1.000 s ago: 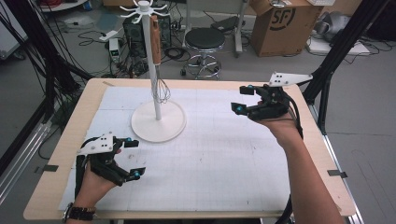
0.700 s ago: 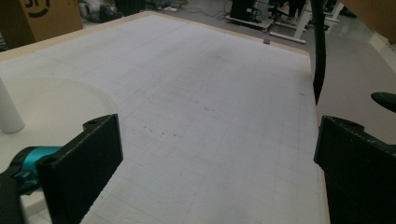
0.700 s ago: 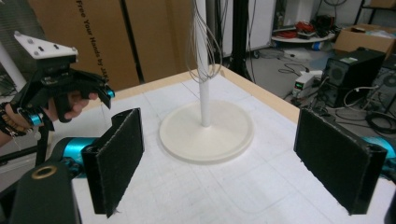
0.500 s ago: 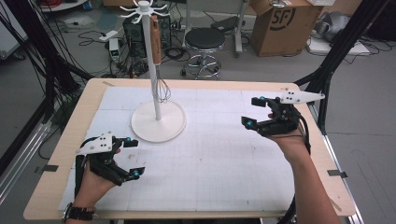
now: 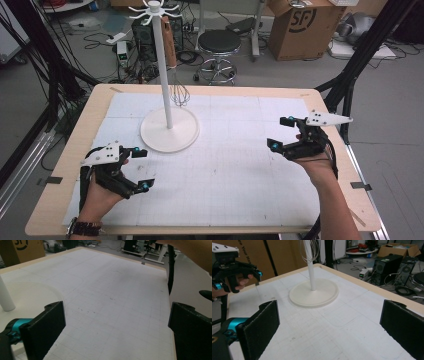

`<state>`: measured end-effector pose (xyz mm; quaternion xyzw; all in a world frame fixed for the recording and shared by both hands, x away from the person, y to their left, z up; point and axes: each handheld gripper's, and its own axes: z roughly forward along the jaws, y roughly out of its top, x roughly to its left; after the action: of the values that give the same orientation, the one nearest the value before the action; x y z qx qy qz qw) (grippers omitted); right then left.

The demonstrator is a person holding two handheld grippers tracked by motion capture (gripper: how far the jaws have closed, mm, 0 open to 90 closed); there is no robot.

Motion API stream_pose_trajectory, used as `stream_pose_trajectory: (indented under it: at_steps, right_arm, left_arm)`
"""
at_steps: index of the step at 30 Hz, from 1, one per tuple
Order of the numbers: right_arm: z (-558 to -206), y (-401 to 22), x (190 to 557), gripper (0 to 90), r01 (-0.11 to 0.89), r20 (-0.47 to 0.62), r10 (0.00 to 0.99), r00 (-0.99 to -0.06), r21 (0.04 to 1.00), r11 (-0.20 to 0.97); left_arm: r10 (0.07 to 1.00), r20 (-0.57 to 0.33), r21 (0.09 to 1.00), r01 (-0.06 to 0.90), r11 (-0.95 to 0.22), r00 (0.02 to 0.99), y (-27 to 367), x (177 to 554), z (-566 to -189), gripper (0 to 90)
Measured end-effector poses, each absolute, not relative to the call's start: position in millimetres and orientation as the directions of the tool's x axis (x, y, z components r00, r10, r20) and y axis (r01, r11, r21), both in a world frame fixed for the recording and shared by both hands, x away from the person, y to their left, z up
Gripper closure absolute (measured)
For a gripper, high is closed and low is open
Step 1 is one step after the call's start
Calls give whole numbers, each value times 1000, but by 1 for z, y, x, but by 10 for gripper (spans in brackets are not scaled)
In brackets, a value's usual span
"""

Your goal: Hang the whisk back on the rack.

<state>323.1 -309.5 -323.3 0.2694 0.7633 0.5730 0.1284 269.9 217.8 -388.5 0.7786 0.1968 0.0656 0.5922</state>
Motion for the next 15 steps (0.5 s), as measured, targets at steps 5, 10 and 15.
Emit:
stream_pose_trajectory:
  at_steps: [5,10,15]
  right_arm:
    - [-336,-315,315,5,272,97,579,-810,936,223]
    - [-350,-318,310,5,294,104,598,-795,928,229]
    - [-357,-319,304,5,299,115,592,-798,928,222]
  left_arm:
    - [389,-134,949,231,-214,912,219,270,-388,17]
    - [387,-132,948,230,-219,913,219,269,-388,17]
    - [390,-131,948,230,-220,912,219,270,-389,17]
